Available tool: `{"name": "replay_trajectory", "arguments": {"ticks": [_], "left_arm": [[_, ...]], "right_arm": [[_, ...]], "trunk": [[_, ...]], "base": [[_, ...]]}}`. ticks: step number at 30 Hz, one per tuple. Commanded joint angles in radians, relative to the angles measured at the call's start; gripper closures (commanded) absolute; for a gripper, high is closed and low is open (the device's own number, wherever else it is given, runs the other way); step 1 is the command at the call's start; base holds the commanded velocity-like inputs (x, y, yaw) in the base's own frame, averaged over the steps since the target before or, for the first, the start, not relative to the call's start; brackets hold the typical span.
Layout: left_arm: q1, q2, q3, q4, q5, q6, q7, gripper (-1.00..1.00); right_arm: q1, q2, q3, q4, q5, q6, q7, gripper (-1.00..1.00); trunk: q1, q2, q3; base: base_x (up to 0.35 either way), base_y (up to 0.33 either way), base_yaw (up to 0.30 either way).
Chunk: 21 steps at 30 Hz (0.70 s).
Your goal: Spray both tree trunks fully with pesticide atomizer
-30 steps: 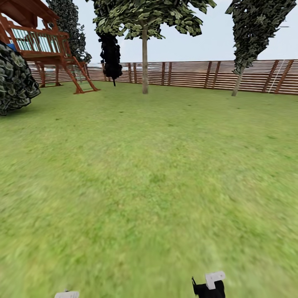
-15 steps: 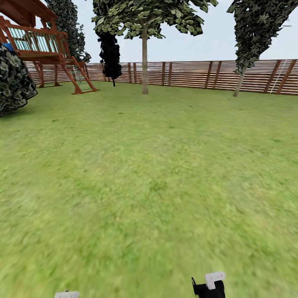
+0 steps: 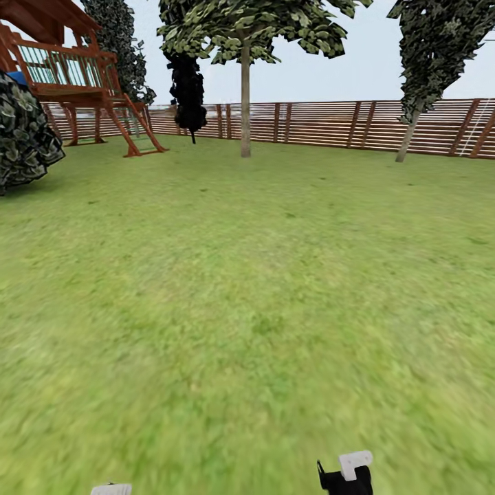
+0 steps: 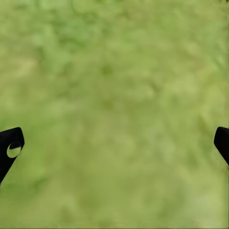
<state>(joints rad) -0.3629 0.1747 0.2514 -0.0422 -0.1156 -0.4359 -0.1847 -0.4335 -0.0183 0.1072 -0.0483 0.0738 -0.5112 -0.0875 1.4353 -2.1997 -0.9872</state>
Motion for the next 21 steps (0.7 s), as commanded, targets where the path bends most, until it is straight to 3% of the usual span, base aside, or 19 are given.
{"name": "replay_trajectory", "arguments": {"ticks": [1, 21], "left_arm": [[-0.001, 0.000, 0.009, 0.001, -0.010, -0.003, -0.002, 1.00], [0.000, 0.000, 0.009, 0.001, -0.010, -0.003, -0.002, 1.00]], "right_arm": [[-0.001, -0.001, 0.006, 0.001, 0.008, -0.001, -0.009, -1.00], [-0.001, 0.001, 0.006, 0.001, 0.009, -0.001, -0.010, -1.00]], "trunk": [[0.000, 0.000, -0.001], [0.000, 0.000, -0.001]], "base": [[0.340, 0.000, 0.000], [0.340, 0.000, 0.000]]}}
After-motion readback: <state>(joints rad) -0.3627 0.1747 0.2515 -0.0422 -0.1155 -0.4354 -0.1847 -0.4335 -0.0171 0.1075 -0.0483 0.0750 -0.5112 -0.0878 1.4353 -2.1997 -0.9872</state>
